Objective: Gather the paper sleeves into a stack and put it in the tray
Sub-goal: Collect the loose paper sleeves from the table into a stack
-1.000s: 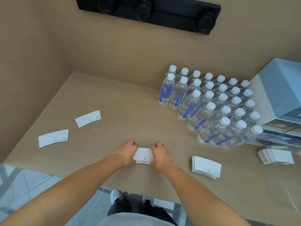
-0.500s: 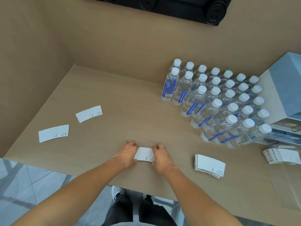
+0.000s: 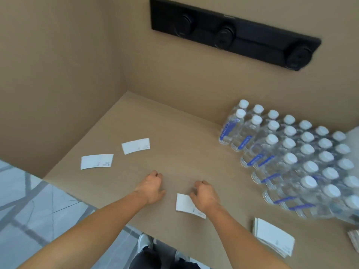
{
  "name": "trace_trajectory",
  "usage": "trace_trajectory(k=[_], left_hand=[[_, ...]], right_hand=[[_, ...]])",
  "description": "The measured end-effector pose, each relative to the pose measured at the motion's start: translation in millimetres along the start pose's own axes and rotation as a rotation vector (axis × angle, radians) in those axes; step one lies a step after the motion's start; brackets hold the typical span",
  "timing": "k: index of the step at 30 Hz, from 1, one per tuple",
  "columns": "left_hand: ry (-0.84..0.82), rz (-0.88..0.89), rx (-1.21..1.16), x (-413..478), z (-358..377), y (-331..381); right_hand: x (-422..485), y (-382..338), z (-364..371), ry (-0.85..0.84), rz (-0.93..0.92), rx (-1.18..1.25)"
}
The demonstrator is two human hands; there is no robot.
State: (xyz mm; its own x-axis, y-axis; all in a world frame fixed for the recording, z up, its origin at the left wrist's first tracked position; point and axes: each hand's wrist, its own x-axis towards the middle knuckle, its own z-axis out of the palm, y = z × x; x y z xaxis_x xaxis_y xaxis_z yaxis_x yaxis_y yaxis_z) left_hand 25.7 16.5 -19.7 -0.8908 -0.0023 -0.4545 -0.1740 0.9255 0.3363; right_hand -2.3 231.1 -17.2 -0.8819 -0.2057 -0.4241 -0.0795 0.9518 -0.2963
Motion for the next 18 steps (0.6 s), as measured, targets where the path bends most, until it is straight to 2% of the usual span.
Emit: trace_trajectory(k=[9,18], left_hand=[[0.196,-0.426,-0.417,7.2,-51.8,-87.5],[0.259,-0.497,-0.41,61.5,-86.2,-125.1]], right_hand=[[74.4,-112.5,-12.0,-0.082,-0.144,0.115],[151.5,-189.0,-8.7,-0.128,-0.158,0.103]])
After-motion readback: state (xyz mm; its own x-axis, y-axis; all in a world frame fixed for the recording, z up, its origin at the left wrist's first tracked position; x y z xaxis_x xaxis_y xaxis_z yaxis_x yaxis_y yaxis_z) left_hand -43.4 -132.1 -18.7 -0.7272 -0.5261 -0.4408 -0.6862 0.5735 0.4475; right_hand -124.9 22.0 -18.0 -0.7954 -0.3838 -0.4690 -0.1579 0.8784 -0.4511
